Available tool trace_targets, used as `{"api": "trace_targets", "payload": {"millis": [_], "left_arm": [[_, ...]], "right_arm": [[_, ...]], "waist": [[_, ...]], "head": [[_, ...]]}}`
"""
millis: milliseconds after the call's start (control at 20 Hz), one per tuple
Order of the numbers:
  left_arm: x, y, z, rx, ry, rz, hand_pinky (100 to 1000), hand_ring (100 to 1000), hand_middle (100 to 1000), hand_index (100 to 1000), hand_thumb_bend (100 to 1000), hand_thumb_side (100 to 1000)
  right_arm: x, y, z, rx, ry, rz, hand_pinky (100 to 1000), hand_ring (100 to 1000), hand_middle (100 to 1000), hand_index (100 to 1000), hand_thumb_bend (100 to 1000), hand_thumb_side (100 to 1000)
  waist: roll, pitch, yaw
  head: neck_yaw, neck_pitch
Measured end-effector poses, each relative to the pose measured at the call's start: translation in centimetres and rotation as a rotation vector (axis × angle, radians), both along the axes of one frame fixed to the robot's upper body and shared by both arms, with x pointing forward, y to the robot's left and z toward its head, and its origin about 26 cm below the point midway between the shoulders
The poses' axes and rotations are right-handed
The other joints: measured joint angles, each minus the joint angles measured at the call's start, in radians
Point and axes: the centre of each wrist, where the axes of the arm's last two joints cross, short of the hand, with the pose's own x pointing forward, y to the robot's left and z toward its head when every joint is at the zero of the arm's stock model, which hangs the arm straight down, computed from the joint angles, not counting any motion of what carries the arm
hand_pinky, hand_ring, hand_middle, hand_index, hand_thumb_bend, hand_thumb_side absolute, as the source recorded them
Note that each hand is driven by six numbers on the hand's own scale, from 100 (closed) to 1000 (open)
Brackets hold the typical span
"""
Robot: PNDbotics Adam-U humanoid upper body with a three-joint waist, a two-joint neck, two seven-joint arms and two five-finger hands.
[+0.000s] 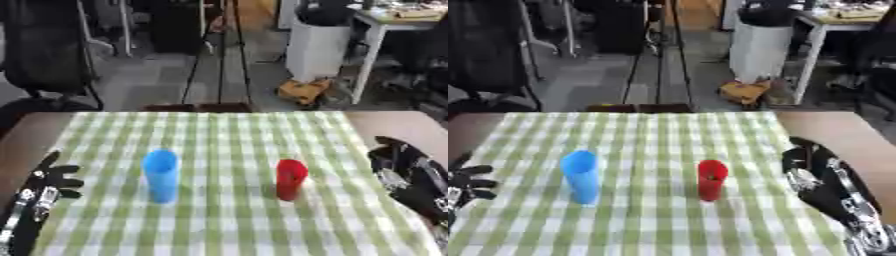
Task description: Pour the contents of one cup into another cup.
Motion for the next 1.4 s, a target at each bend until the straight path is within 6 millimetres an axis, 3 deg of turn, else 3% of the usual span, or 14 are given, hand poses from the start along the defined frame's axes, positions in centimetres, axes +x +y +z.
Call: {"api": "trace_targets", "payload": {"millis": [200,450,750,1200,1400], "left_arm": [[0.0,0.0,0.0,0.033,0.004,-0.01,637,699,761,876,308,631],[0.0,0.0,0.0,0.103,0.019,-0.03,618,737,791,927,438,542],[0.5,-0.2,0.6,0.234,0.035,-0.027,626,743,793,943,555,498],[1.7,-1.0,2.2,0.378,0.023,-0.053,637,750,798,947,557,532],[1.8,-1.2,2.1,0.398,0.038,-0.061,645,751,799,947,530,562]], "right_arm": [[0.0,0.0,-0.1,0.0,0.003,0.0,774,780,660,881,175,400],[0.0,0.0,-0.1,0.0,0.007,0.001,774,780,660,882,166,406],[0.0,0.0,-0.2,-0.003,0.01,0.009,774,781,661,882,165,409],[0.7,0.5,-0.2,-0.024,0.024,0.052,782,797,717,892,193,408],[1.3,0.5,-0.2,-0.057,0.035,0.081,787,816,773,905,252,407]], "waist": [[-0.001,0.0,0.002],[-0.002,0.0,0.002],[-0.002,0.0,0.002],[-0.002,0.0,0.002],[-0.003,0.0,0.006]], "head": [[-0.004,0.001],[-0.014,0.01],[-0.024,0.011],[-0.041,0.019],[-0.047,0.019]]}}
